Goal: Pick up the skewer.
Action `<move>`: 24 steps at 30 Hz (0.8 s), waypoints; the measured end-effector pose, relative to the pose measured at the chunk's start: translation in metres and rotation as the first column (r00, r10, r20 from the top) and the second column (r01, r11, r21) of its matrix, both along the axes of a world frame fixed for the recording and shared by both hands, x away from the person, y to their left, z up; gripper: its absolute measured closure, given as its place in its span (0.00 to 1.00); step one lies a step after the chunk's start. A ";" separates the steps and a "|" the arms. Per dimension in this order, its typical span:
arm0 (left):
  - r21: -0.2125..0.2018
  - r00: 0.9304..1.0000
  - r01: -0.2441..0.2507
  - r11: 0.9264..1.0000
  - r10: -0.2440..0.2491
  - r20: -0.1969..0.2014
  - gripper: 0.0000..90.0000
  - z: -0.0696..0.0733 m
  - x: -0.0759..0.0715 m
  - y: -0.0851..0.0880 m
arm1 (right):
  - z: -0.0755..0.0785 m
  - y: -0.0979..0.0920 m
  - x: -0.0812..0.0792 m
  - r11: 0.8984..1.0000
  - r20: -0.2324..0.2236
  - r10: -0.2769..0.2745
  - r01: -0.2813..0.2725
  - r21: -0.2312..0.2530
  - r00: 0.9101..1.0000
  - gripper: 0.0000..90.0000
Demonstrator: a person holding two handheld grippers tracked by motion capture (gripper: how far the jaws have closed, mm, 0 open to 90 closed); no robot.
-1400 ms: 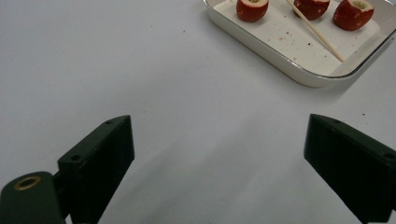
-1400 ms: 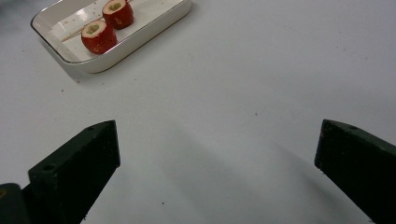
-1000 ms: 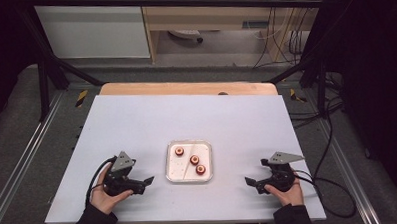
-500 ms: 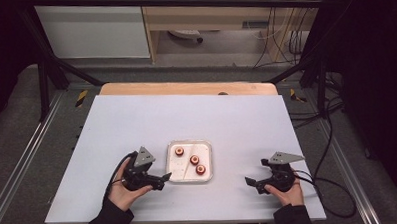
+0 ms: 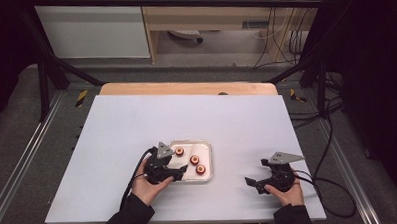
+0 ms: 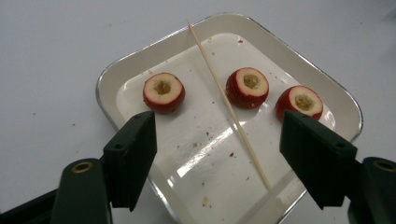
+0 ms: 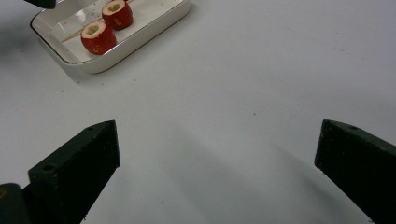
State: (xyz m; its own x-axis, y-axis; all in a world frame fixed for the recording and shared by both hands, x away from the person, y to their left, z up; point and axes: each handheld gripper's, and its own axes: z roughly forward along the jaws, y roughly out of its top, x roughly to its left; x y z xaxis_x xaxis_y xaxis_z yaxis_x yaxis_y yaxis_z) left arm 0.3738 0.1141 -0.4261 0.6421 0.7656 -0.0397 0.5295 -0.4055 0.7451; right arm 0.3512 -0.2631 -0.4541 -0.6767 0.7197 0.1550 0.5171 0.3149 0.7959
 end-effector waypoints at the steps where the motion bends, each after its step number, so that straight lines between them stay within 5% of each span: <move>1: 0.009 1.000 -0.008 1.000 0.008 0.001 0.36 -0.002 0.000 -0.003 | 0.000 0.000 0.000 1.000 -0.002 -0.002 0.002 -0.001 1.000 0.01; 13: 0.027 0.999 -0.046 0.999 0.046 0.017 0.62 -0.013 -0.001 -0.030 | 0.000 0.000 0.000 1.000 -0.001 0.000 0.000 0.003 1.000 0.01; 24: 0.050 0.998 -0.066 0.997 0.065 0.025 0.81 -0.019 -0.003 -0.033 | 0.000 0.000 0.000 1.000 0.002 0.001 -0.001 0.003 1.000 0.01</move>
